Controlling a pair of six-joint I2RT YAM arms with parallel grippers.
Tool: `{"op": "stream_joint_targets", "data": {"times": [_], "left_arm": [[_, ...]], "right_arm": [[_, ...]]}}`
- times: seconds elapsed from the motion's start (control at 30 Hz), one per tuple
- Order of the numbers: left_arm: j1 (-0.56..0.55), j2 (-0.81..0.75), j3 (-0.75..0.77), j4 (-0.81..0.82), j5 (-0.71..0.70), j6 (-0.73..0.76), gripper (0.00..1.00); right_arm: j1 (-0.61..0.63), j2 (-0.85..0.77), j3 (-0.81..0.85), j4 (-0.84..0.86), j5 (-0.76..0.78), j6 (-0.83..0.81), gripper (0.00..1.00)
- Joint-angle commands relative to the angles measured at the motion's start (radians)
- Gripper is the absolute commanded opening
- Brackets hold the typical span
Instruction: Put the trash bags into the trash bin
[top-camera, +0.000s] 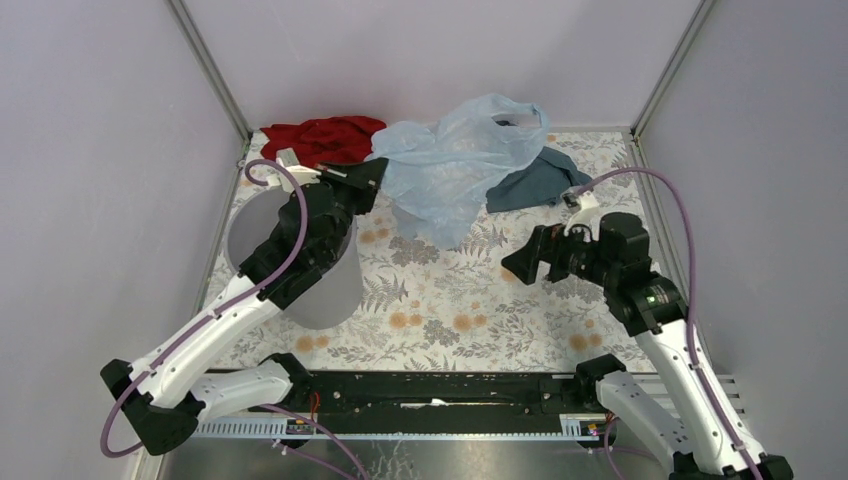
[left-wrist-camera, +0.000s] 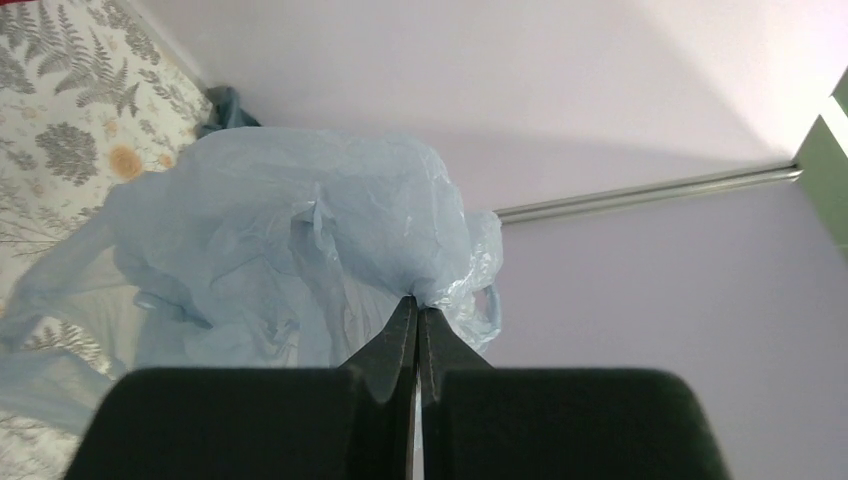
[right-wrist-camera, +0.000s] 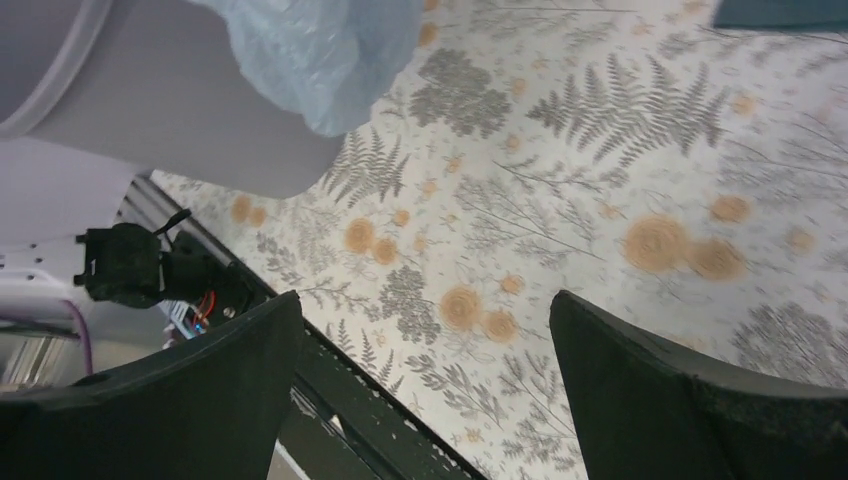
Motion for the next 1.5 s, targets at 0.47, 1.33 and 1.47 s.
{"op": "stream_joint_targets", "data": {"times": [0.47,1.33,1.47], "left_arm": [[0.052,0.031,0.001,0.12,0.045,-0.216,0.0],[0.067,0.038,-0.027,0.193,0.143,-0.314,0.0],[0.067,0.033,-0.044,0.191,0.162,-0.332,0.0]], "right_arm": [[0.728,0.648,-0.231,1.331,0.764,0.082,0.88],[0.774,1.053,-0.08,2.038,1.133,-0.024,0.94],[0.775,1.096,-0.054,2.22,1.158,-0.07,0.71]]}}
